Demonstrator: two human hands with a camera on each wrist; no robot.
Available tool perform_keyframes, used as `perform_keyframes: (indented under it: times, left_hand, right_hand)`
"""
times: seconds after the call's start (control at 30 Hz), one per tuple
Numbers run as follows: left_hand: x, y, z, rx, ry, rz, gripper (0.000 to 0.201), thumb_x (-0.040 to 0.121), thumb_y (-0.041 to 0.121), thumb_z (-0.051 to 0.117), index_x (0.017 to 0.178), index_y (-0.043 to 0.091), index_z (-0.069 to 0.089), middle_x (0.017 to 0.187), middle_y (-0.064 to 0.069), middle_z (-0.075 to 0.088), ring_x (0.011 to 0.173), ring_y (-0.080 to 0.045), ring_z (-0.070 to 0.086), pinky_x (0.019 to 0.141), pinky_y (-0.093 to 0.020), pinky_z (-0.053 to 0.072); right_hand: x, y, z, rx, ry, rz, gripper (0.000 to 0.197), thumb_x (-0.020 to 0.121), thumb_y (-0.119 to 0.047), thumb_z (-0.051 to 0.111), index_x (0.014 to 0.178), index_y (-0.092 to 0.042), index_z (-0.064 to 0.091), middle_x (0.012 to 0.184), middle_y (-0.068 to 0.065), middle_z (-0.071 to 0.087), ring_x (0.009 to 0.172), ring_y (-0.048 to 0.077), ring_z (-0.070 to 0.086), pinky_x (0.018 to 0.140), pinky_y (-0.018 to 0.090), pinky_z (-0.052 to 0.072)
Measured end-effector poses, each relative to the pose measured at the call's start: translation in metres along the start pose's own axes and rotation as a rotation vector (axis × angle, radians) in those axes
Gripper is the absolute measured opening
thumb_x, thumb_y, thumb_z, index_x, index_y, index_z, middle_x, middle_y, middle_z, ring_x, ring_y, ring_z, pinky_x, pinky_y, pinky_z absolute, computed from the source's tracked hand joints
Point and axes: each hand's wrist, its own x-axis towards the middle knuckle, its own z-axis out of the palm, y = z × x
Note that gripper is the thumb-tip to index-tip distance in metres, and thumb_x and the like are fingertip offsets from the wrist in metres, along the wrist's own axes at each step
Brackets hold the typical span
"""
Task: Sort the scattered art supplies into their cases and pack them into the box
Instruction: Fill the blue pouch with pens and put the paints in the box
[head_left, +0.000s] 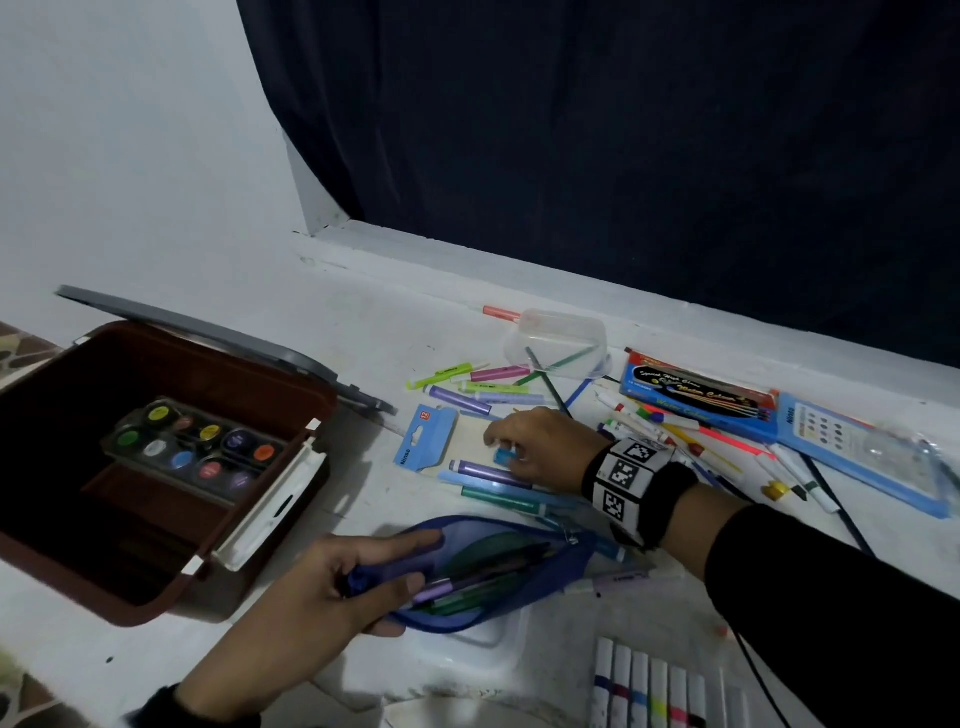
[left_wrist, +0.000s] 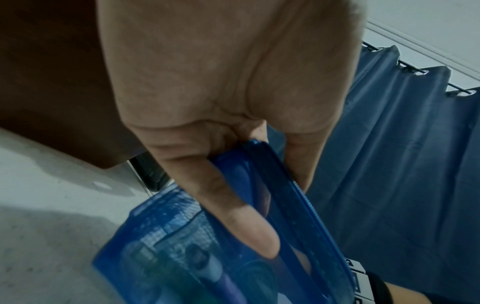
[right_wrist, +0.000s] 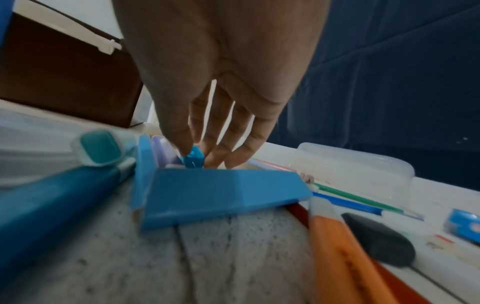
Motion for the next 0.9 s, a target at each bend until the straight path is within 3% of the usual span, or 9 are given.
perform_keyframes:
  times: [0.1, 0.23, 0.3, 0.43, 0.57, 0.7, 0.8, 0.9]
  left_hand:
    - [0.003, 0.005, 0.003, 0.009, -0.003, 0.001, 0.036, 0.088, 0.008, 0.069, 0.113, 0.032, 0.075, 0.114, 0.012, 0.074, 0.104, -0.009, 0.07, 0.073, -0.027, 0.06]
    - [0.008, 0.015, 0.01, 0.008, -0.032, 0.003, 0.036, 0.09, 0.003, 0.065, 0.117, 0.025, 0.072, 0.113, 0.012, 0.074, 0.103, -0.009, 0.07, 0.071, -0.024, 0.059]
    - [0.012, 0.022, 0.015, -0.003, -0.051, 0.003, 0.035, 0.091, 0.002, 0.063, 0.117, 0.023, 0.072, 0.114, 0.013, 0.073, 0.102, -0.011, 0.071, 0.07, -0.024, 0.059]
    - [0.021, 0.035, 0.027, 0.007, -0.105, 0.017, 0.036, 0.092, 0.004, 0.062, 0.12, 0.024, 0.071, 0.115, 0.01, 0.074, 0.104, -0.013, 0.071, 0.071, -0.026, 0.06]
    - [0.031, 0.051, 0.043, 0.024, -0.196, 0.07, 0.041, 0.092, 0.003, 0.063, 0.119, 0.032, 0.072, 0.112, 0.004, 0.075, 0.103, -0.014, 0.071, 0.072, -0.028, 0.059]
    - [0.043, 0.063, 0.063, 0.031, -0.3, 0.103, 0.045, 0.093, 0.001, 0.062, 0.125, 0.032, 0.069, 0.119, 0.005, 0.073, 0.109, -0.017, 0.07, 0.083, -0.039, 0.06]
    - [0.055, 0.07, 0.081, 0.008, -0.332, 0.105, 0.047, 0.09, -0.003, 0.062, 0.122, 0.03, 0.071, 0.117, 0.002, 0.074, 0.105, -0.018, 0.071, 0.076, -0.033, 0.061]
    - [0.066, 0.075, 0.101, 0.023, -0.369, 0.142, 0.049, 0.09, -0.006, 0.061, 0.122, 0.031, 0.071, 0.114, 0.0, 0.075, 0.103, -0.02, 0.072, 0.076, -0.032, 0.061]
  right_hand:
    - [-0.012, 0.0, -0.01, 0.075, 0.073, 0.052, 0.038, 0.086, -0.008, 0.058, 0.124, -0.016, 0.062, 0.109, 0.008, 0.061, 0.099, 0.025, 0.057, 0.084, 0.033, 0.045]
    - [-0.046, -0.011, -0.031, 0.292, 0.363, 0.052, 0.023, 0.083, -0.008, 0.062, 0.103, -0.017, 0.069, 0.095, -0.002, 0.056, 0.081, 0.012, 0.055, 0.072, 0.025, 0.044]
    - [-0.068, -0.026, -0.043, 0.346, 0.422, 0.002, 0.019, 0.085, -0.008, 0.061, 0.1, -0.019, 0.066, 0.094, -0.008, 0.055, 0.081, 0.006, 0.053, 0.07, 0.019, 0.043]
    - [-0.109, -0.06, -0.054, 0.319, 0.454, -0.136, 0.015, 0.088, -0.009, 0.059, 0.101, -0.017, 0.062, 0.097, -0.005, 0.055, 0.085, 0.007, 0.052, 0.075, 0.022, 0.043]
    - [-0.135, -0.064, -0.046, 0.227, 0.424, -0.196, 0.015, 0.091, -0.013, 0.059, 0.106, -0.013, 0.062, 0.103, 0.001, 0.061, 0.093, 0.018, 0.056, 0.08, 0.036, 0.048]
    - [-0.161, -0.047, -0.036, 0.067, 0.447, -0.148, 0.021, 0.088, -0.015, 0.063, 0.109, -0.01, 0.066, 0.106, 0.005, 0.067, 0.096, 0.022, 0.058, 0.083, 0.037, 0.05]
    - [-0.183, -0.036, -0.036, 0.055, 0.494, -0.071, 0.021, 0.089, -0.016, 0.067, 0.11, -0.01, 0.068, 0.11, 0.003, 0.069, 0.099, 0.019, 0.059, 0.087, 0.03, 0.049]
    - [-0.205, -0.027, -0.039, 0.088, 0.49, -0.003, 0.014, 0.092, -0.02, 0.065, 0.104, -0.013, 0.069, 0.109, 0.001, 0.07, 0.096, 0.016, 0.06, 0.084, 0.031, 0.052]
